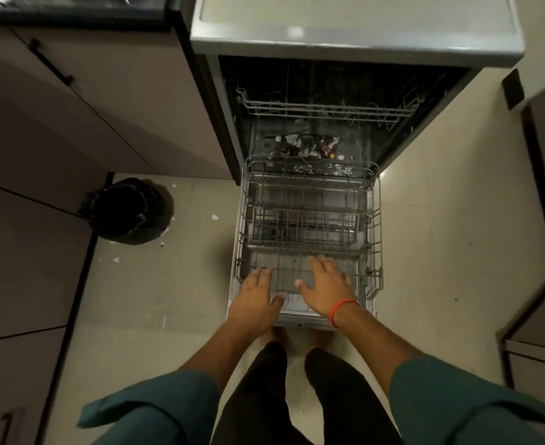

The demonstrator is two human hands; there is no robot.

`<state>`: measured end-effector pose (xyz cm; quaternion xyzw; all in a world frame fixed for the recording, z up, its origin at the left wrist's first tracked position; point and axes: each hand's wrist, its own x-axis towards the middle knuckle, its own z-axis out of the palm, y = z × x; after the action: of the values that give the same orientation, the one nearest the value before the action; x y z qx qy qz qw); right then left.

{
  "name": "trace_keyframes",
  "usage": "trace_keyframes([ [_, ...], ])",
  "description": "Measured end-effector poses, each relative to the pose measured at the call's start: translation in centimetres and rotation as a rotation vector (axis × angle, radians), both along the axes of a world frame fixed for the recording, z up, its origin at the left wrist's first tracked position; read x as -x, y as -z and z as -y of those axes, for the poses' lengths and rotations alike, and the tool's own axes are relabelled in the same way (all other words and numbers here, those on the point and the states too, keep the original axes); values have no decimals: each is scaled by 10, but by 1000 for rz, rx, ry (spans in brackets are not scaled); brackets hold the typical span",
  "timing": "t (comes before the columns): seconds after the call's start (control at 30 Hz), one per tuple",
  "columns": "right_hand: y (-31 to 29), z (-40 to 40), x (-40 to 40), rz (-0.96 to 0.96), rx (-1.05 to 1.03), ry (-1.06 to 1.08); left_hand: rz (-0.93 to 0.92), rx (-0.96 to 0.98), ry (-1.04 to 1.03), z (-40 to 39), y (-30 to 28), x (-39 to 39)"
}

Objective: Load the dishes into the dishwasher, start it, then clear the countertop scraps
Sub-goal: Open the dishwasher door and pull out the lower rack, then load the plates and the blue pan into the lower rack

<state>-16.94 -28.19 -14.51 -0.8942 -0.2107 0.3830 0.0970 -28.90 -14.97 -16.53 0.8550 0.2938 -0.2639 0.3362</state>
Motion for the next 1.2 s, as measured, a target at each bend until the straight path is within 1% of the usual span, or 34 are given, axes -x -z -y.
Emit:
trace_keyframes([
  [0.2,-63,-20,-12,73,-80,-35,86,-43,-57,-6,-62,-10],
  [0.37,-100,-30,-40,151,-140,-69,193,-94,-193,-23,-114,-15],
  [0.53,-138,-40,-68,234,-191,-136,253,-212,-255,-43,-159,-3],
  [0.7,-178,-79,-77,301,-276,-245,307,-304,-296,-70,-201,11],
  [0.87,-224,-129,-61,352,-326,-340,408,-397,-394,-101,-242,22],
  [1.0,-250,-178,-29,352,-391,-384,464,-430,-417,-131,-267,46],
  [1.1,-258,-214,2,355,-436,-418,476,-449,-441,-161,-276,72],
  [1.2,-259,-250,33,363,-432,-414,476,-469,-438,-196,-276,101],
])
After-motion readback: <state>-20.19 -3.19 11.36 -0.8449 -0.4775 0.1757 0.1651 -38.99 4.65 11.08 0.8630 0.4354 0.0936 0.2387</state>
